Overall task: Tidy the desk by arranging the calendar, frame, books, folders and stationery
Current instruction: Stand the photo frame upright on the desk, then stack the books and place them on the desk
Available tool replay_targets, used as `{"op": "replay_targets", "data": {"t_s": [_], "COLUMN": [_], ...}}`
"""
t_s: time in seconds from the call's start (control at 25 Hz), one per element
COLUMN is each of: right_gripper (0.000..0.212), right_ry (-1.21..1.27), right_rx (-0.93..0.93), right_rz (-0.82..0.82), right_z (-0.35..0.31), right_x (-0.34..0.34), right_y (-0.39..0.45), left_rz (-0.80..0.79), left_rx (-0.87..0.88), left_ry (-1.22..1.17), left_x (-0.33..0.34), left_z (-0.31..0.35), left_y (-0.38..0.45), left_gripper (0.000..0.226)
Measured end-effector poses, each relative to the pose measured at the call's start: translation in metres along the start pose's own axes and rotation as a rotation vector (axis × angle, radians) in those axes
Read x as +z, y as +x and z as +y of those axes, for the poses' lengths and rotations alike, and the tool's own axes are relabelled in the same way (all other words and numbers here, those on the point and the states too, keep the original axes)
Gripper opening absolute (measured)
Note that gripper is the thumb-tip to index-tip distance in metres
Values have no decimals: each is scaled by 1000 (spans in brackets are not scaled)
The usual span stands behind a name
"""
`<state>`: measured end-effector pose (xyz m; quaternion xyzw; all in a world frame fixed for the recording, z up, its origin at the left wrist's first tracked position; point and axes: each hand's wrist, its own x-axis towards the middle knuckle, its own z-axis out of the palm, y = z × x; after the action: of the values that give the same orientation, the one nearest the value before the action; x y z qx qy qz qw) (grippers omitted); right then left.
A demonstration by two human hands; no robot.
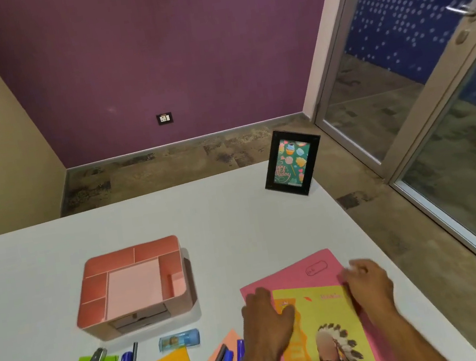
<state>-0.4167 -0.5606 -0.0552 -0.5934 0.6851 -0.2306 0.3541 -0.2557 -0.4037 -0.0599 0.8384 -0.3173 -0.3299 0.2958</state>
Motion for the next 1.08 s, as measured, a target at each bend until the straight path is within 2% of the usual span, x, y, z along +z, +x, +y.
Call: {"op": "replay_targets", "data": {"t_s": [0.2, 0.28, 0.36, 0.4, 0.44, 0.52, 0.56, 0.68, 0.8, 0.96, 1.08], "right_gripper": [40, 51, 52, 50, 47, 43, 42, 44, 55, 24, 27], "right_ry": [-209, -241, -233, -223, -209, -186, -179, -72, 102, 329, 443], "right_rx": [66, 110, 130, 126, 121, 108, 104, 128, 174, 99, 67], "right_rz": [-121, -161, -166, -158, -155, -166, -173, -189, -259, -547, -721], "right_z": [53, 56, 53, 50, 49, 49, 48, 41, 28, 6, -13], "right_x": [2, 3, 0, -2, -3, -5, -6, -6, -6, -2, 9], "right_y": [-65, -72, -74, -75, -75, -77, -79, -82, -83, -96, -120], "left_rz": [-8, -11, -27, -28, -23, -9, -23, -67, 19, 136, 185], "left_rx": [-120, -172, -262, -299, -314, -278, -249, -166, -131, -83, -51], "left_ry": [20, -82, -212, -271, -327, -401, -408, -415, -528, -690, -738], "left_x": [24, 29, 32, 33, 33, 32, 30, 22, -1, -51, -88], "left_z": [-4, -4, -5, -5, -6, -7, -8, -6, -5, -8, -21], "left_y": [-48, -54, -55, -55, -56, -61, -64, -73, -75, -80, -88], "left_gripper": [57, 72, 87, 85, 73, 34, 23, 26, 29, 32, 30]}}
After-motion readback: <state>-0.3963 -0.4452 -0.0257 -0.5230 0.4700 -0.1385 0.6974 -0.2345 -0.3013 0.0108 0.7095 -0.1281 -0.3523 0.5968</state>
